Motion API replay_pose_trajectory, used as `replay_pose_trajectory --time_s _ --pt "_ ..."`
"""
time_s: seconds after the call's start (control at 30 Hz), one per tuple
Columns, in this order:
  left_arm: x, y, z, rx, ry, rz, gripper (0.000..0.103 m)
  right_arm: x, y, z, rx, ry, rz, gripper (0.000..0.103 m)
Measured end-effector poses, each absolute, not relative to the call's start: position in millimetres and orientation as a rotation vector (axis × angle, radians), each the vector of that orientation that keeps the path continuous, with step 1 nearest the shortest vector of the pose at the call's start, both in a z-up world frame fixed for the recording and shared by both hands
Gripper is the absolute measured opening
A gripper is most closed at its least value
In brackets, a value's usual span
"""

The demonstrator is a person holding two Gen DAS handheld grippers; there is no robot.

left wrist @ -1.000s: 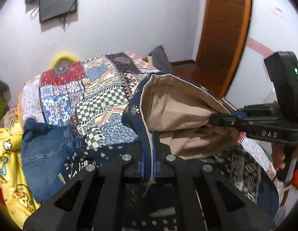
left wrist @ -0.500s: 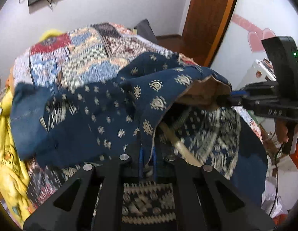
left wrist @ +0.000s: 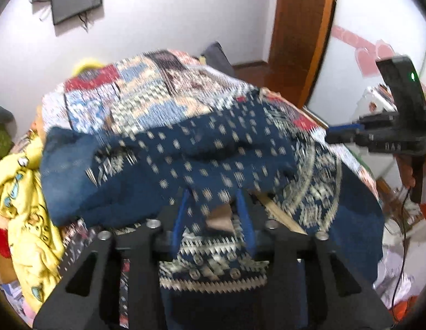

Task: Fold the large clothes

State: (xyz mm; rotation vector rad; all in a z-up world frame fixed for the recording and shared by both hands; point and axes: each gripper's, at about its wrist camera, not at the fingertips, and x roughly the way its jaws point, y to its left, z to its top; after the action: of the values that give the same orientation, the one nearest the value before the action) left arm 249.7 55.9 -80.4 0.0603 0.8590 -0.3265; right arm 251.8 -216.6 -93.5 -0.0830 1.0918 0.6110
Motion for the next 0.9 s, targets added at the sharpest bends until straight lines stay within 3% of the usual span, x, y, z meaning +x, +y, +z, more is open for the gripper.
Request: replay_pose_trajectory --time_s 0.03,0.1,0.17,0.47,0.53,0.9 --pt "255 57 -80 0.05 0.854 -0.318 0.042 255 -213 -95 -0.079 1.092 0.603 0.027" --pt "270 59 -86 0.019 0.864 -0.301 0.044 258 -209 -102 -0.064 1.098 0.6 0.046" --pt "281 59 -98 -0.02 0.892 -0.292 0.044 259 -203 -112 -0.054 1.114 0.594 0.052" --pt "291 53 -192 -0.031 1.071 -0.236 0.048 267 -187 -199 -0.101 1.354 0.561 0.052" --pt "284 57 -191 -0.03 1.032 -0.225 0.055 267 -193 -198 -0.076 1.342 0.575 0.052" --pt "297 155 -136 -0.1 0.917 -0.064 0.064 296 -249 -155 0.02 1.222 0.489 0.052"
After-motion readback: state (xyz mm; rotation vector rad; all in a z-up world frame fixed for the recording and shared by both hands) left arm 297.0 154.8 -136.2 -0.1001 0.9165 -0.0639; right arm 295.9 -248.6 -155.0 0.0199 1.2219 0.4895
